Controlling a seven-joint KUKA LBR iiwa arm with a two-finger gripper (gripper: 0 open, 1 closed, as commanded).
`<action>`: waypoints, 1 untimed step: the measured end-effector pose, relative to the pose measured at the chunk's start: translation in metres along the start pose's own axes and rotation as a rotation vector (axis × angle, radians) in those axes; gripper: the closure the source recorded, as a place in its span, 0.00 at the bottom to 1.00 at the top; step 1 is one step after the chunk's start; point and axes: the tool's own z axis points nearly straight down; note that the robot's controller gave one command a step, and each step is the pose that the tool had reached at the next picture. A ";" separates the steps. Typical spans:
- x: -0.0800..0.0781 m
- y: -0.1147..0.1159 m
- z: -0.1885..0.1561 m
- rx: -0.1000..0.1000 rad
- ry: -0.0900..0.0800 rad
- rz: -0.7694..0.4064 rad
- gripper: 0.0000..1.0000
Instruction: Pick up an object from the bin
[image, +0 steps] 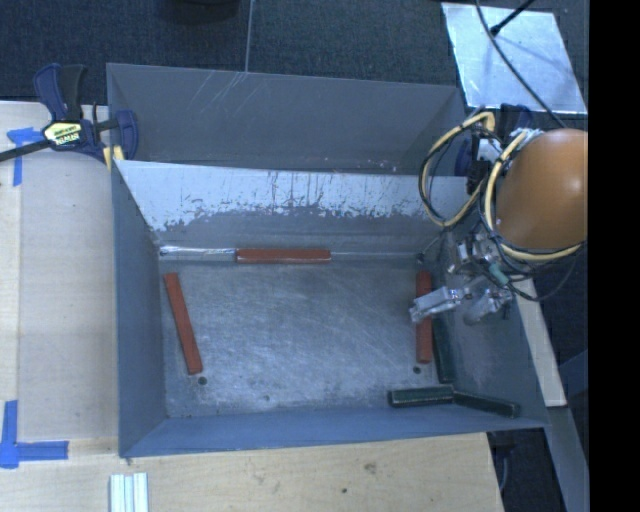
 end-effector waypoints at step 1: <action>-0.013 -0.008 0.050 0.000 0.000 -0.265 0.00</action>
Offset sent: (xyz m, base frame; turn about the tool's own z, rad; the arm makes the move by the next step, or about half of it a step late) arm 0.0056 0.0107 -0.0520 -0.2653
